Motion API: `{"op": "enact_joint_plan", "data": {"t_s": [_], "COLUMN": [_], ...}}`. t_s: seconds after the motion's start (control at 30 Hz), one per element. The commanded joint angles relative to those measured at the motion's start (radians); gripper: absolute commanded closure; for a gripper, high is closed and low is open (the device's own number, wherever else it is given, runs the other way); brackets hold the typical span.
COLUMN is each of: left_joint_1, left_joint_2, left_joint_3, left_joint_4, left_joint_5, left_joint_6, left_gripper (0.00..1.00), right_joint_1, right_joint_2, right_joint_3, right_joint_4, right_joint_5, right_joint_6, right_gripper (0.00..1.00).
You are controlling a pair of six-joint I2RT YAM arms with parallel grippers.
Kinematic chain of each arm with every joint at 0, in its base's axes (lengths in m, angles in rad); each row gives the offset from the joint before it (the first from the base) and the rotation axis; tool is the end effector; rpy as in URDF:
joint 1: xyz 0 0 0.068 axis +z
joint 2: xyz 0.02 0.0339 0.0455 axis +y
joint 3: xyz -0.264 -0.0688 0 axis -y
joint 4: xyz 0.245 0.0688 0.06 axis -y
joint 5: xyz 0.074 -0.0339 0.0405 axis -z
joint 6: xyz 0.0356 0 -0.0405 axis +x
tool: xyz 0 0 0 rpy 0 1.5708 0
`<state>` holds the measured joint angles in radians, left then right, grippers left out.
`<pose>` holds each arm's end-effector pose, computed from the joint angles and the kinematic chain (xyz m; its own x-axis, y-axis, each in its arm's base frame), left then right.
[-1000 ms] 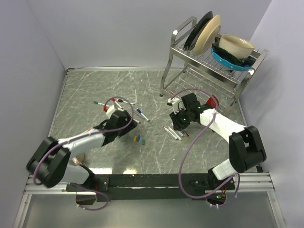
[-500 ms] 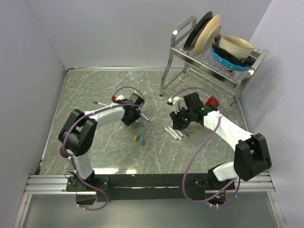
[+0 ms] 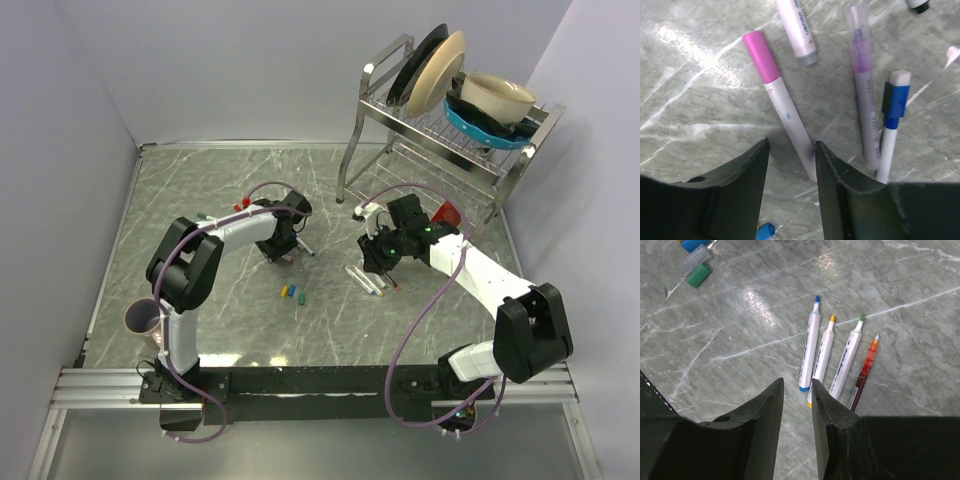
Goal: Open the pen caps
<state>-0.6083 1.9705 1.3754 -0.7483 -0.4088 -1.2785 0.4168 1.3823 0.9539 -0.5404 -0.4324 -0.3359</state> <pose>0.3226 -0.2074 0.1651 -0.6621 -0.6097 -0.4358 -0.6357 0.7649 -0.1043 0.2486 0.1264 0.2380 -0.5188 -0.5570 -0.6485 -0.8003 0.5831 0.1394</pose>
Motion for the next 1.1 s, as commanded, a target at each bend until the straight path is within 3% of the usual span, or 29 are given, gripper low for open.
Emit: {"op": "enact_joint_plan", "data": {"t_s": [0.0, 0.1, 0.23, 0.4, 0.53, 0.77, 0.83, 0.93, 1.0, 1.03, 1.07], "left_joint_1": [0.002, 0.002, 0.002, 0.002, 0.001, 0.001, 0.001, 0.001, 0.001, 0.001, 0.001], "left_joint_2": [0.005, -0.005, -0.065, -0.176, -0.356, -0.697, -0.801, -0.91, -0.94, -0.947, -0.946], "left_joint_3": [-0.022, -0.048, -0.12, -0.252, -0.378, -0.677, -0.8, -0.975, -1.065, -1.081, -1.105], "left_joint_4": [-0.046, -0.051, -0.011, 0.047, 0.137, 0.519, 0.731, 1.062, 1.206, 1.307, 1.373], "left_joint_5": [-0.018, -0.018, -0.012, -0.002, 0.001, 0.147, 0.215, 0.359, 0.431, 0.451, 0.479], "left_joint_6": [-0.035, -0.044, -0.053, -0.051, -0.024, 0.119, 0.183, 0.228, 0.243, 0.246, 0.252], "left_gripper": [0.54, 0.62, 0.83, 0.87, 0.95, 0.99, 0.99, 0.99, 0.99, 0.99, 0.99], "right_joint_1": [0.008, 0.008, 0.007, 0.008, 0.008, 0.007, 0.007, -0.003, -0.015, -0.033, -0.041], "right_joint_2": [-0.032, -0.031, -0.035, -0.054, -0.084, -0.213, -0.271, -0.363, -0.423, -0.437, -0.446], "right_joint_3": [0.031, 0.031, 0.029, 0.023, 0.017, -0.023, -0.05, -0.101, -0.139, -0.155, -0.193], "right_joint_4": [0.005, 0.003, 0.003, 0.002, -0.006, 0.039, 0.08, 0.161, 0.228, 0.255, 0.285], "right_joint_5": [-0.014, -0.017, -0.029, -0.069, -0.14, -0.246, -0.261, -0.288, -0.313, -0.362, -0.399], "right_joint_6": [-0.015, -0.017, -0.022, -0.035, -0.061, -0.097, -0.095, -0.072, -0.037, -0.005, 0.014], "right_gripper": [0.63, 0.63, 0.63, 0.63, 0.63, 0.62, 0.61, 0.52, 0.39, 0.23, 0.14]}}
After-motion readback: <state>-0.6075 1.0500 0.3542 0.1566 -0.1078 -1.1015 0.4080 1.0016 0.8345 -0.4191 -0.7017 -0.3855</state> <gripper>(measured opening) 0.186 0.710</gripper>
